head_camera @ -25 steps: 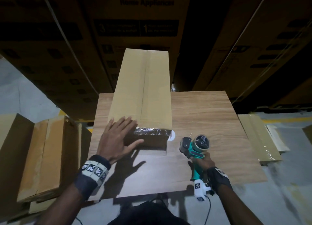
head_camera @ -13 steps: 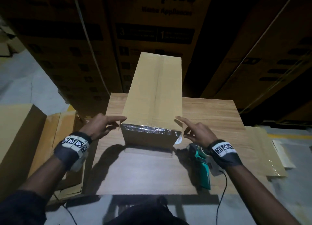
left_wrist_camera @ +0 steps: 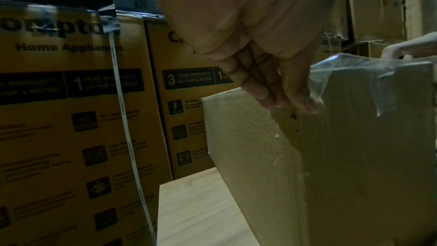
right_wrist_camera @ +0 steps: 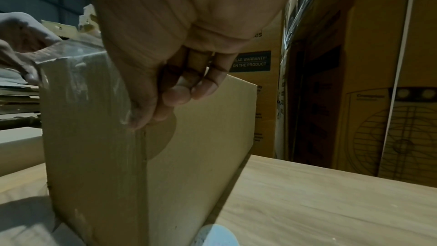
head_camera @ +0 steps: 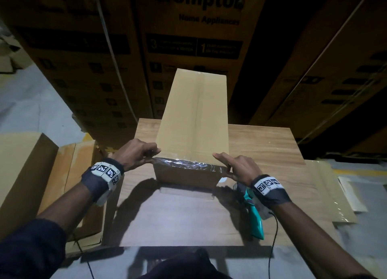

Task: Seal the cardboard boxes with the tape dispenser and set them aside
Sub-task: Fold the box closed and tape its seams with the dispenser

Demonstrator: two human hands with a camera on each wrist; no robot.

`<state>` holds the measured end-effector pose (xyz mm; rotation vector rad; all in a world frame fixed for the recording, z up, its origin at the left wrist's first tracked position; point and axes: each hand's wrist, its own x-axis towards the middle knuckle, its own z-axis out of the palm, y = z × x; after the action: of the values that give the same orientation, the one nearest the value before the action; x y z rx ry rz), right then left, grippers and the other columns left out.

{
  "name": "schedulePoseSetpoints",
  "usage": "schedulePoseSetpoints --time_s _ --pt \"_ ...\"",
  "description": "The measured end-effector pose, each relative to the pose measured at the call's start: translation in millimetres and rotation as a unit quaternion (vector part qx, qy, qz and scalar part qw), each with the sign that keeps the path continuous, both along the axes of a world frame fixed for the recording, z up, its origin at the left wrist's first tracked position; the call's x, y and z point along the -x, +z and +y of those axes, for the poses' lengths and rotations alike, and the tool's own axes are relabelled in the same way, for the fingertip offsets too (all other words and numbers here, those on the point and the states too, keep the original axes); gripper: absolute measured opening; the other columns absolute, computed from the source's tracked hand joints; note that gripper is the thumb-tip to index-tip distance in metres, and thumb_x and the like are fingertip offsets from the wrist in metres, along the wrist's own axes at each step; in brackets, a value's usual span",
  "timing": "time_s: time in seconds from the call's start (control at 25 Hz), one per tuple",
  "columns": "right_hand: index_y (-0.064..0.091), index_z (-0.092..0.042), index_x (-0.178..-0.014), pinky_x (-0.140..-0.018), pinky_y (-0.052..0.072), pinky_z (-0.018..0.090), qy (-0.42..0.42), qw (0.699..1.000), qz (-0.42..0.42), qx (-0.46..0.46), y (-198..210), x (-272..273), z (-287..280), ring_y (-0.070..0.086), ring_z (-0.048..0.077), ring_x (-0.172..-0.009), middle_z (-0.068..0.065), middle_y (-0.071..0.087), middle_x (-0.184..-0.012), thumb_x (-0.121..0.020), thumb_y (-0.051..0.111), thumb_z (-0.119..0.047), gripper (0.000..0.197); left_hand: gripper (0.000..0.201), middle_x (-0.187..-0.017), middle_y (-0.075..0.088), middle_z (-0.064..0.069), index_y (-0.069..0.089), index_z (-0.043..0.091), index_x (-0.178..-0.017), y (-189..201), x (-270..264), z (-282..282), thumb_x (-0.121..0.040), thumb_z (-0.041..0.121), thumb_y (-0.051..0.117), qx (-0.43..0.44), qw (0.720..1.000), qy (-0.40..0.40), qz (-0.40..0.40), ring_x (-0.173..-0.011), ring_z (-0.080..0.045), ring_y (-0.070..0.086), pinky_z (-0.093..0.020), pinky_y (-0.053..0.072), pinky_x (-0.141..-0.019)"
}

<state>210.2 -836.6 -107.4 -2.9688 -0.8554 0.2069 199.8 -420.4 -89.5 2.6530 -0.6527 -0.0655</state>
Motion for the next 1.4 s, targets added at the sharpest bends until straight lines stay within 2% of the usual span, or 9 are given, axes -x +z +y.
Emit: schedulePoseSetpoints --time_s 0.24,0.36,0.48,0.72,0.92,1.0,1.12,1.28,1.4 --pt "0.032 -0.043 -0.145 -0.069 0.056 0.034 -0.018 0.998 0.014 -0.059 -13 -1 0 0.069 0.021 -0.078 -0.008 0.075 -0.088 -0.088 0.077 -0.040 0.072 0.026 -0.097 0.072 0.005 0.069 0.016 -0.103 -20 14 -7 -0.082 0.022 0.083 0.104 0.993 0.047 -0.019 -0.086 -0.007 0.068 -0.032 0.062 -0.076" --pt "0.038 -0.047 -0.146 -0.074 0.059 0.037 0.001 0.992 0.017 -0.128 -18 -2 -6 0.072 0.017 -0.082 -0.009 0.077 -0.106 -0.093 0.064 -0.058 0.061 0.035 -0.092 0.073 0.005 0.074 0.017 -0.106 -26 19 -7 -0.086 0.045 0.069 0.141 0.988 0.055 -0.028 -0.082 -0.004 0.067 -0.024 0.057 -0.073" --pt "0.036 -0.053 -0.148 -0.078 0.059 0.035 0.015 0.989 0.020 -0.144 -16 -4 -11 0.071 0.010 -0.087 -0.014 0.073 -0.119 -0.097 0.048 -0.069 0.054 0.041 -0.104 0.075 0.006 0.074 0.019 -0.119 -27 25 -7 -0.087 0.044 0.068 0.178 0.981 0.070 -0.035 -0.082 0.000 0.067 -0.013 0.053 -0.074" --pt "0.027 -0.060 -0.150 -0.071 0.058 0.035 0.019 0.994 0.005 -0.104 -2 2 -11 0.070 0.011 -0.080 -0.010 0.075 -0.113 -0.099 0.035 -0.073 0.053 0.035 -0.103 0.073 0.002 0.069 0.021 -0.130 -36 34 -9 -0.098 0.033 0.064 0.120 0.986 0.075 -0.093 -0.085 -0.010 0.064 -0.035 0.059 -0.071" --pt "0.007 -0.064 -0.152 -0.060 0.056 0.034 0.041 0.999 -0.022 -0.010 7 5 -16 0.063 0.013 -0.072 -0.012 0.072 -0.105 -0.102 0.023 -0.073 0.054 0.027 -0.109 0.061 -0.008 0.072 0.017 -0.117 -27 48 -30 -0.095 0.026 0.058 -0.001 0.974 0.038 -0.222 -0.087 -0.024 0.056 -0.038 0.048 -0.066" --pt "0.019 -0.059 -0.152 -0.056 0.051 0.031 0.043 0.995 -0.075 0.041 20 9 -15 0.054 0.012 -0.067 -0.010 0.065 -0.092 -0.098 0.024 -0.078 0.057 0.031 -0.117 0.062 -0.002 0.071 0.024 -0.117 -19 52 -38 -0.096 0.042 0.057 0.006 0.984 0.021 -0.175 -0.099 -0.021 0.059 -0.037 0.049 -0.078" --pt "0.051 -0.046 -0.138 -0.073 0.044 0.037 0.059 0.986 -0.153 0.024 42 22 5 0.051 0.014 -0.078 -0.009 0.057 -0.093 -0.089 0.038 -0.083 0.063 0.041 -0.120 0.062 0.008 0.070 0.033 -0.120 -2 48 -58 -0.098 0.061 0.049 -0.003 0.996 -0.008 -0.084 -0.106 -0.010 0.056 -0.031 0.049 -0.088" --pt "0.070 -0.040 -0.117 -0.089 0.042 0.035 0.006 0.993 -0.063 -0.095 60 22 70 0.055 0.009 -0.093 -0.012 0.064 -0.105 -0.098 0.051 -0.059 0.033 0.030 -0.110 0.064 0.006 0.075 0.025 -0.118 20 25 -100 -0.100 0.043 0.058 0.002 1.000 -0.004 -0.017 -0.098 -0.009 0.054 -0.028 0.051 -0.082" --pt "0.079 -0.031 -0.099 -0.080 0.052 0.030 -0.056 0.983 0.015 -0.174 51 12 97 0.060 0.006 -0.082 -0.013 0.072 -0.095 -0.090 0.073 -0.046 0.019 0.022 -0.099 0.066 0.005 0.079 0.017 -0.109 29 11 -113 -0.094 0.032 0.071 -0.002 1.000 -0.008 0.013 -0.089 -0.010 0.059 -0.031 0.054 -0.080"
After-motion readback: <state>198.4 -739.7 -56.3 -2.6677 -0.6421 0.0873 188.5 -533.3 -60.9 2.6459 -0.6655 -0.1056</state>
